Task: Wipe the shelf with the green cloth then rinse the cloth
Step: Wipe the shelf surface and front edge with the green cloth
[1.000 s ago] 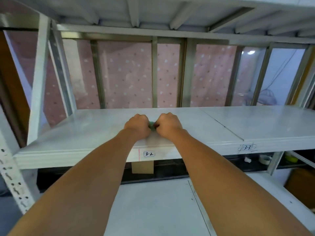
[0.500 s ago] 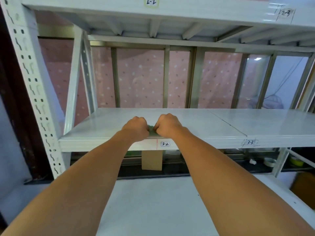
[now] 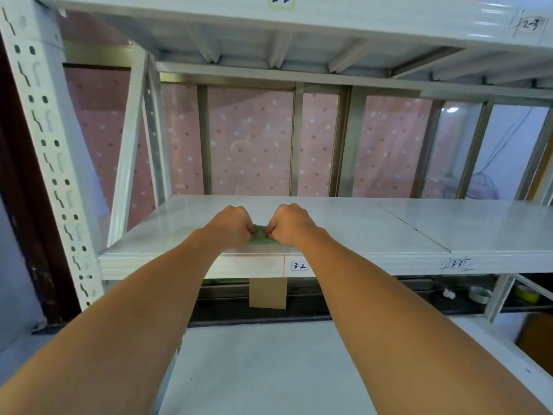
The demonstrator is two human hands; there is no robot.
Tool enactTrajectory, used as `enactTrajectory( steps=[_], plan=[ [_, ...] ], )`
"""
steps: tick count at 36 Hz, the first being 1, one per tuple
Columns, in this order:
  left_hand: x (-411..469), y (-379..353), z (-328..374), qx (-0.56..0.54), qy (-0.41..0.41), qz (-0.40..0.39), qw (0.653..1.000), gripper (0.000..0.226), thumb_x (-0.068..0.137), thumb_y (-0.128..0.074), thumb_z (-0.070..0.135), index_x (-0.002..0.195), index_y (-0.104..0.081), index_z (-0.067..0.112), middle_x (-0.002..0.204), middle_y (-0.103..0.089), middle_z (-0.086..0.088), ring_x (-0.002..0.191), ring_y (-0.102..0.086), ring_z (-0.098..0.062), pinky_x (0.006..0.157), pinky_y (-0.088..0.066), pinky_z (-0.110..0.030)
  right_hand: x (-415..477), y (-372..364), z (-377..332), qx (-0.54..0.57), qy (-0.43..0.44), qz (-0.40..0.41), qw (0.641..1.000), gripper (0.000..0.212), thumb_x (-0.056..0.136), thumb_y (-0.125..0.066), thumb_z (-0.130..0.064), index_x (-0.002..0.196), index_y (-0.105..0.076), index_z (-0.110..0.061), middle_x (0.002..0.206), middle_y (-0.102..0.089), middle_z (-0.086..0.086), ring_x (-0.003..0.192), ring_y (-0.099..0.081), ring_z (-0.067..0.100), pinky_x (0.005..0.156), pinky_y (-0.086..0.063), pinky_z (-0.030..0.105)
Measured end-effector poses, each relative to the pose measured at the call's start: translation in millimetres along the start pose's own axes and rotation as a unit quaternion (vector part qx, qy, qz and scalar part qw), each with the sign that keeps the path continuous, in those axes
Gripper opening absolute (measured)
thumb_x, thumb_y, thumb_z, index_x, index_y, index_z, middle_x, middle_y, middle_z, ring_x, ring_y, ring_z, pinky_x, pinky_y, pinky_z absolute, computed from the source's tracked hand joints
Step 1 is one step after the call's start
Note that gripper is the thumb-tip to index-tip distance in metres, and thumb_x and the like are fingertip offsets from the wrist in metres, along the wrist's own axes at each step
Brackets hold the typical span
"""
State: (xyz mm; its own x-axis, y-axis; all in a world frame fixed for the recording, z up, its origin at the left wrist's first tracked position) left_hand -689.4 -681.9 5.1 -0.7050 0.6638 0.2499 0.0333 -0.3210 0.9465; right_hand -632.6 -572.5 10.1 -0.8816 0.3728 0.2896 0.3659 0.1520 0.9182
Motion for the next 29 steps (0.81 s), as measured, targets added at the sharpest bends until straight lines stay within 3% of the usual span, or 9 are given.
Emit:
enactTrajectory(
  steps=[7,15,19,29],
  plan=[
    [39.6,-7.7,-16.8,-0.015,0.006,0.010,1.000,0.021,0.089,-0.063,0.022,0.101,-0.079,0.020,0.095,-0.070,-0.004,0.088,-0.062,-0.023,0.079,-0.054,-0.032,35.6,-7.7,8.8,0.014,-0.005,-0.005,1.000,0.020,0.086,-0.073,-0.026,0.102,-0.082,-0.020,0.099,-0.074,0.004,0.089,-0.067,0.024,0.084,-0.060,0.035],
    [98.7,-20.4,-37.7,-0.017,0.026,0.018,0.999,0.019,0.089,-0.060,0.022,0.094,-0.079,0.018,0.092,-0.068,-0.006,0.086,-0.063,-0.025,0.080,-0.057,-0.036,95.8,-22.3,21.1,0.041,-0.001,-0.010,0.999,0.025,0.085,-0.076,-0.032,0.107,-0.081,-0.022,0.104,-0.075,0.001,0.094,-0.067,0.022,0.086,-0.057,0.031],
    [130.2,-25.5,-47.0,-0.014,0.023,0.018,0.999,0.020,0.087,-0.059,0.022,0.091,-0.078,0.015,0.087,-0.068,-0.008,0.082,-0.064,-0.028,0.079,-0.057,-0.036,128.6,-30.5,26.1,0.052,-0.013,-0.012,0.999,0.028,0.082,-0.078,-0.038,0.104,-0.081,-0.021,0.098,-0.077,0.001,0.086,-0.069,0.021,0.083,-0.058,0.029],
    [206.2,-40.9,-79.1,0.003,0.049,0.011,0.999,0.020,0.088,-0.059,0.021,0.096,-0.078,0.019,0.091,-0.068,-0.007,0.081,-0.063,-0.026,0.081,-0.055,-0.034,208.2,-49.6,32.9,0.037,-0.001,-0.018,0.999,0.024,0.087,-0.074,-0.034,0.107,-0.081,-0.021,0.101,-0.075,0.005,0.089,-0.069,0.024,0.086,-0.058,0.030]
  ],
)
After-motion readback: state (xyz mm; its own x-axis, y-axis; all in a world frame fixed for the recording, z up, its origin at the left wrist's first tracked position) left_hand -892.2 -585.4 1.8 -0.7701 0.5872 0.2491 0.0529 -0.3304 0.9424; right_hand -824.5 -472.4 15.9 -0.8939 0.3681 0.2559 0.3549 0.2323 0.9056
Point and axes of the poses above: each hand's wrist, its own x-axis towards the middle knuckle, its own y-axis out of the back of the hand, z = x × y, the point moved 10 cm from there along x, towards the middle knuckle
